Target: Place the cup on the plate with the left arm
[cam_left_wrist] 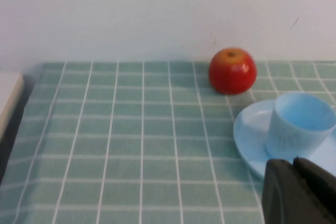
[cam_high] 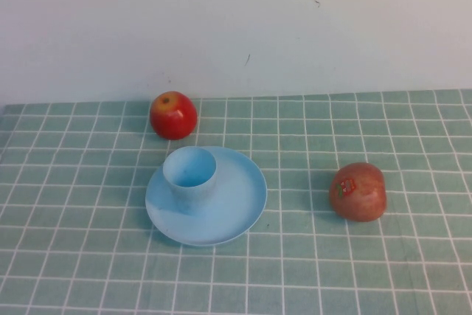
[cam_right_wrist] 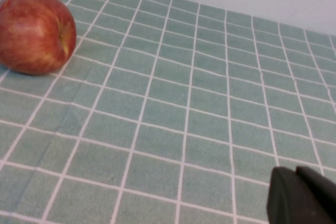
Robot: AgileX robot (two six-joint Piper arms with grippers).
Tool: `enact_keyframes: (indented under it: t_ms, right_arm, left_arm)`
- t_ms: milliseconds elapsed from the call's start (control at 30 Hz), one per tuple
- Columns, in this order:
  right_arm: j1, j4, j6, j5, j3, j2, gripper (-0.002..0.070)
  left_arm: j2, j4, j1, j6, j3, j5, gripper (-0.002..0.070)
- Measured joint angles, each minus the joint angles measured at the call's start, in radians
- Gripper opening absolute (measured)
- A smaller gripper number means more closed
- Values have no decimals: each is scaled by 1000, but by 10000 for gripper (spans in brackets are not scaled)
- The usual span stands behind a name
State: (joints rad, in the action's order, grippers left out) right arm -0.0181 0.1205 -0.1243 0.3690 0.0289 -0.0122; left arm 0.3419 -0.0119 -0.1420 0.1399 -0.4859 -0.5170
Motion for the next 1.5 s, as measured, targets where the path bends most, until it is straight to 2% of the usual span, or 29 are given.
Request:
enact_keyframes:
  t_ms: [200,367,600,1500]
  right_arm:
    - [0,0,0,0,0,0,-2]
    - [0,0,0,0,0,0,-2]
    - [0,0,0,-2,0,0,-2]
    - [0,0,0,-2,0,0,-2]
  left_arm:
    - [-231,57,98,8,300,28,1]
    - [-348,61,126,12,488,78,1]
    - [-354,80,128,18,505,166,1]
    - [-354,82,130,18,507,172,0]
